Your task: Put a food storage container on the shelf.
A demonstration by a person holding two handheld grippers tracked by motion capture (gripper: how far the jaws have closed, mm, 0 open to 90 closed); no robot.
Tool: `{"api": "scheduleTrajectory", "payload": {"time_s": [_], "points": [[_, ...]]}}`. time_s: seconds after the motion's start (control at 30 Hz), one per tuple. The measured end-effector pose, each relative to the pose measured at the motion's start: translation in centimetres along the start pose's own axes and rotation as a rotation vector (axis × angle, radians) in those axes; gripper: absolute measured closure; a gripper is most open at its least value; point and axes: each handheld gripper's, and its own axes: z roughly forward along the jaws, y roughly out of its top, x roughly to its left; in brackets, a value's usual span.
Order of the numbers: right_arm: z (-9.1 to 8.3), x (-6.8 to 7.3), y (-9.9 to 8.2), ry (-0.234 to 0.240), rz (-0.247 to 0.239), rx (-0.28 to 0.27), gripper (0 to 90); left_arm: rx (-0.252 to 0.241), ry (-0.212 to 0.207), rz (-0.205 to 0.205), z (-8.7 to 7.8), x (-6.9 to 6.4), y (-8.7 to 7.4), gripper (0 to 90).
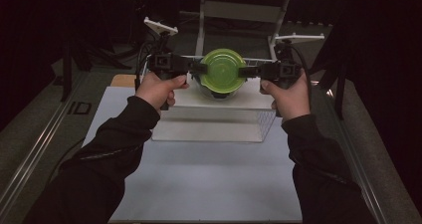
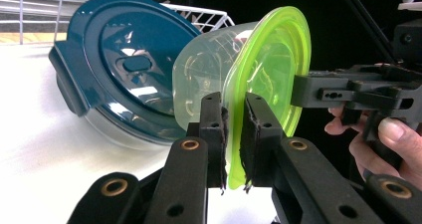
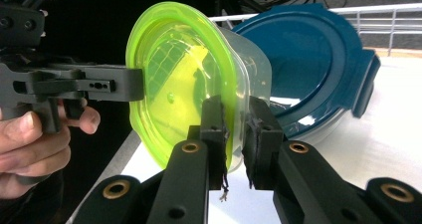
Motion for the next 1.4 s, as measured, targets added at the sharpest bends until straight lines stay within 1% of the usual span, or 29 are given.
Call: {"api": "scheduleTrajectory", "payload": {"time_s": [0.03,0.07,0.1,0.17,0.23,0.3,0.33,0.37,0.43,0.5,0.6,0.63,0.67,0.7,0.73,0.77,0.8,0.83,0.9,0.97,1.03,1.07,1.1,1.13,1.17,1.2,1.27,1.37,1.4], "points": [[0.1,-0.1,0.2,-0.010,0.000,0.000,80.4,0.001,0.006,0.001,0.2,0.1,0.1,79.9],[0.2,-0.2,0.3,-0.015,0.003,0.003,80.3,-0.003,0.006,-0.010,0.3,0.2,0.3,79.9],[0.4,-0.4,0.4,-0.014,0.014,0.001,80.2,-0.004,0.004,-0.014,0.4,0.3,0.4,79.8],[0.4,-0.6,0.6,-0.004,0.029,-0.002,80.1,-0.006,0.000,-0.020,0.5,0.4,0.7,79.7],[0.5,-0.9,0.8,0.009,0.041,-0.002,79.3,-0.005,0.002,-0.011,0.6,0.4,0.9,79.1],[0.7,-1.1,1.1,0.009,0.043,0.002,78.5,-0.018,0.006,-0.011,0.8,0.5,1.0,78.2],[0.8,-1.2,1.2,0.013,0.049,0.000,78.2,-0.024,0.017,-0.008,0.9,0.6,1.1,77.5],[0.8,-1.2,1.3,0.019,0.053,-0.001,77.7,-0.028,0.010,-0.014,1.0,0.8,1.2,76.8],[1.0,-1.3,1.6,0.005,0.050,-0.006,76.7,-0.036,0.007,-0.017,1.1,1.0,1.4,76.0],[1.2,-1.4,1.9,0.004,0.056,-0.010,75.7,-0.048,0.006,-0.024,1.2,1.3,1.5,74.9],[1.3,-1.6,2.1,-0.003,0.059,-0.008,74.7,-0.055,0.013,-0.024,1.3,1.4,1.5,72.5],[1.6,-1.9,2.3,-0.005,0.070,-0.006,70.2,-0.069,0.019,-0.024,1.7,1.7,1.6,67.7],[1.6,-2.1,2.4,-0.004,0.073,-0.007,69.5,-0.069,0.019,-0.024,1.7,1.7,1.6,67.0],[1.6,-2.1,2.4,-0.004,0.073,-0.007,69.5,-0.071,0.019,-0.012,1.8,1.8,1.6,67.0],[1.8,-2.5,2.5,0.010,0.093,-0.013,68.4,-0.081,0.026,-0.007,1.9,1.8,1.7,65.3],[1.8,-2.5,2.5,0.010,0.093,-0.013,68.4,-0.081,0.026,-0.007,1.9,1.8,1.7,65.2],[1.9,-2.7,2.5,0.013,0.099,-0.016,67.3,-0.092,0.040,-0.002,2.0,1.8,1.7,63.6],[1.9,-2.7,2.5,0.012,0.101,-0.019,67.4,-0.093,0.039,-0.004,2.0,1.8,1.7,63.2],[1.9,-2.7,2.6,0.002,0.098,-0.022,66.1,-0.097,0.047,0.001,2.1,1.9,1.7,60.0],[1.9,-2.7,2.7,0.003,0.097,-0.024,64.4,-0.097,0.044,0.001,2.1,1.9,1.7,59.9],[1.9,-2.6,2.8,0.007,0.088,-0.028,61.9,-0.100,0.038,0.003,2.2,1.8,1.7,57.9],[1.9,-2.5,2.8,0.012,0.084,-0.034,59.9,-0.092,0.046,0.016,2.1,1.7,1.7,57.8],[1.8,-2.4,2.8,0.012,0.080,-0.041,57.5,-0.092,0.046,0.016,2.1,1.7,1.7,55.4],[1.7,-2.2,2.9,-0.001,0.059,-0.053,53.8,-0.111,0.072,0.035,1.9,1.3,1.7,54.2],[1.6,-2.1,2.9,-0.004,0.047,-0.060,51.4,-0.111,0.072,0.035,1.9,1.3,1.7,52.6],[1.5,-2.0,2.9,0.007,0.044,-0.061,51.2,-0.120,0.058,0.026,1.6,1.3,1.8,51.3],[1.5,-1.9,2.8,0.006,0.032,-0.042,49.0,-0.120,0.055,0.019,1.6,1.4,1.7,51.3],[1.7,-1.8,2.7,-0.011,0.025,-0.039,49.0,-0.117,0.053,0.022,1.6,1.4,1.6,50.6],[1.6,-1.9,2.6,-0.031,0.020,-0.047,48.5,-0.117,0.049,0.023,1.5,1.4,1.4,50.6]]}}
